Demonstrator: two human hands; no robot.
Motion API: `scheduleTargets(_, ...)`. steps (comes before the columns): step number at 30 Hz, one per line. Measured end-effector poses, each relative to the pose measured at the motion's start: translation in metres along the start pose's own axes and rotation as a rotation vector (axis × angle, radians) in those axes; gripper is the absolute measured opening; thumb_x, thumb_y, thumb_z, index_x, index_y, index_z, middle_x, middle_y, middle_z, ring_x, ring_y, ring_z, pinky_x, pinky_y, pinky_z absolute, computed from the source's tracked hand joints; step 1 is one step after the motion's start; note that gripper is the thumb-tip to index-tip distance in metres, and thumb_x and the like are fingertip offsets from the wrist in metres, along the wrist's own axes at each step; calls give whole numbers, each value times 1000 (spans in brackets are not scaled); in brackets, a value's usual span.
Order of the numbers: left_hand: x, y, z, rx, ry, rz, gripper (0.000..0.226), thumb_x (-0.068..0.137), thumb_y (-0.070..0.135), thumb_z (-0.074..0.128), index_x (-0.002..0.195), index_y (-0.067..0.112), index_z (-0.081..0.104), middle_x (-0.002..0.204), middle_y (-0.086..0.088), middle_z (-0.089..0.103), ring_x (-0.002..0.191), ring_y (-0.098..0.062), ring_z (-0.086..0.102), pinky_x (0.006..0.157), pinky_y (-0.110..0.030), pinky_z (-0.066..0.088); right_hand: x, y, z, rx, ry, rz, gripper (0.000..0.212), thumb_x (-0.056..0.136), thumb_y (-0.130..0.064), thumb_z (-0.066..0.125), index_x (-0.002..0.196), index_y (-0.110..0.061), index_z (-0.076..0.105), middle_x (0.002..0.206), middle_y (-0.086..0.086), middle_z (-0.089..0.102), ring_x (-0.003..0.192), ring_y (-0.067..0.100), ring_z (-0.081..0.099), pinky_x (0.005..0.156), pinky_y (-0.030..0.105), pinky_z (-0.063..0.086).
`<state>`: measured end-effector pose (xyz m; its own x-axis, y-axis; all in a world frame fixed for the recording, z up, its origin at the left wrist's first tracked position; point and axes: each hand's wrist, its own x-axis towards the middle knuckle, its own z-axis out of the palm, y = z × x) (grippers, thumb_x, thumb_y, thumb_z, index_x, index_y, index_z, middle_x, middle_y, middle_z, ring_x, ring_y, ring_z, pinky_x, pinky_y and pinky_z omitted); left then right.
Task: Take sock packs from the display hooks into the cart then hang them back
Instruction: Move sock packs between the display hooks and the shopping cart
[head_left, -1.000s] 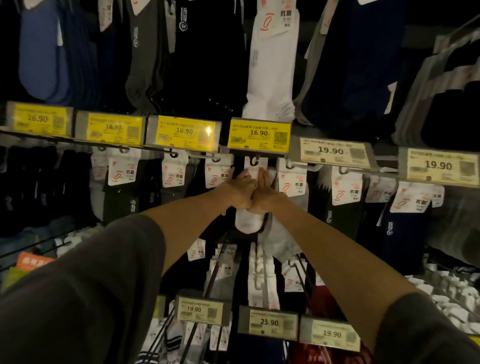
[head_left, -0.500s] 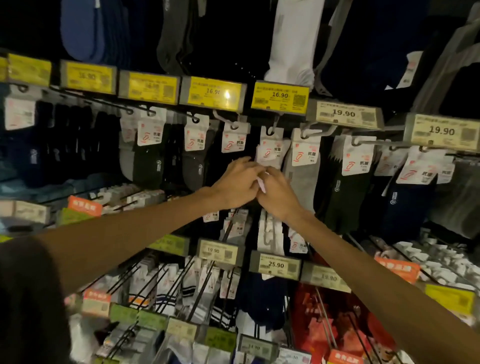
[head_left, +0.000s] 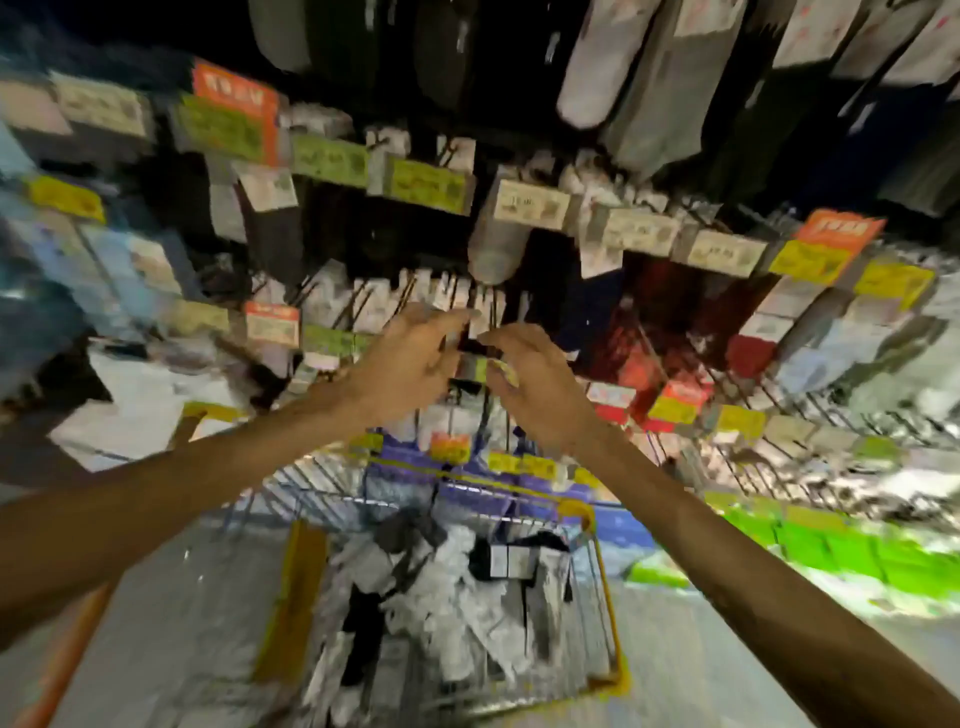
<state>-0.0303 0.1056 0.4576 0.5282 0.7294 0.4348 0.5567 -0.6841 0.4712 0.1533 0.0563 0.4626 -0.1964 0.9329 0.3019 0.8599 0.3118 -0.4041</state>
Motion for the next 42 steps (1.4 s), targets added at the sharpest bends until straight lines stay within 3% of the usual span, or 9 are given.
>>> scheduleTargets(6, -102, -34, 52, -46, -218, -207, 51, 87, 17, 48, 138, 12, 54, 100, -18, 61, 81, -34, 58, 70, -36, 46, -80, -6, 91, 61, -220, 230, 35, 97, -18, 51, 130, -9, 57, 134, 13, 52, 125, 26, 46, 92, 17, 25)
scheduleTargets(10, -166, -39, 86, -151, -341, -318, 46, 88, 11, 49, 132, 6, 58, 79, -15, 65, 70, -31, 63, 62, -32, 49, -126, 5, 145, 92, -334, 291, 32, 94, -13, 56, 123, -2, 61, 131, 21, 51, 126, 37, 43, 104, 36, 34)
scheduleTargets(15, -228, -56, 137, -134, -456, -555, 51, 94, 6, 53, 144, 13, 46, 124, -20, 61, 111, -35, 59, 89, -42, 49, -173, 37, 213, 111, -505, 347, 32, 92, -13, 58, 123, -5, 61, 132, 16, 48, 133, 32, 35, 107, 38, 34)
scheduleTargets(19, -266, -82, 203, -104, -487, -602, 55, 94, 7, 52, 146, 20, 44, 96, -20, 61, 73, -19, 47, 61, -34, 39, -207, 66, 280, 132, -599, 382, 36, 91, -12, 57, 127, -6, 56, 134, 15, 45, 133, 30, 34, 105, 41, 38)
scheduleTargets(25, -318, -120, 320, -143, -484, -779, 75, 90, 0, 53, 155, 23, 23, 81, -7, 57, 63, -22, 51, 49, -33, 38, -257, 130, 400, 110, -808, 420, 44, 91, -20, 49, 132, -4, 52, 131, 21, 46, 128, 35, 36, 99, 37, 35)
scheduleTargets(30, -364, -151, 381, -153, -594, -943, 80, 90, 3, 52, 157, 25, 13, 109, -20, 62, 71, -31, 59, 60, -48, 53, -285, 163, 476, 39, -889, 432, 49, 93, -29, 53, 138, -11, 45, 134, 17, 44, 128, 34, 37, 100, 42, 41)
scheduleTargets(35, -403, -182, 423, -204, -470, -1062, 90, 91, 1, 54, 157, 22, -3, 81, -12, 49, 54, -20, 44, 45, -32, 29, -298, 187, 535, -27, -896, 238, 49, 94, -20, 57, 139, -8, 42, 134, 17, 42, 123, 32, 41, 92, 41, 44)
scheduleTargets(38, -422, -208, 437, -146, -514, -1122, 82, 92, 8, 60, 157, 15, 10, 87, -13, 57, 68, -24, 57, 51, -33, 39, -296, 190, 562, -38, -915, 125, 49, 93, -16, 58, 139, -7, 43, 130, 18, 48, 117, 33, 47, 87, 43, 47)
scheduleTargets(42, -446, -226, 434, -82, -681, -1078, 46, 89, 10, 62, 134, 6, 52, 121, -23, 56, 112, -39, 56, 88, -42, 48, -291, 167, 591, -20, -964, 114, 40, 97, -19, 52, 135, -5, 47, 126, 19, 53, 117, 34, 52, 89, 44, 50)
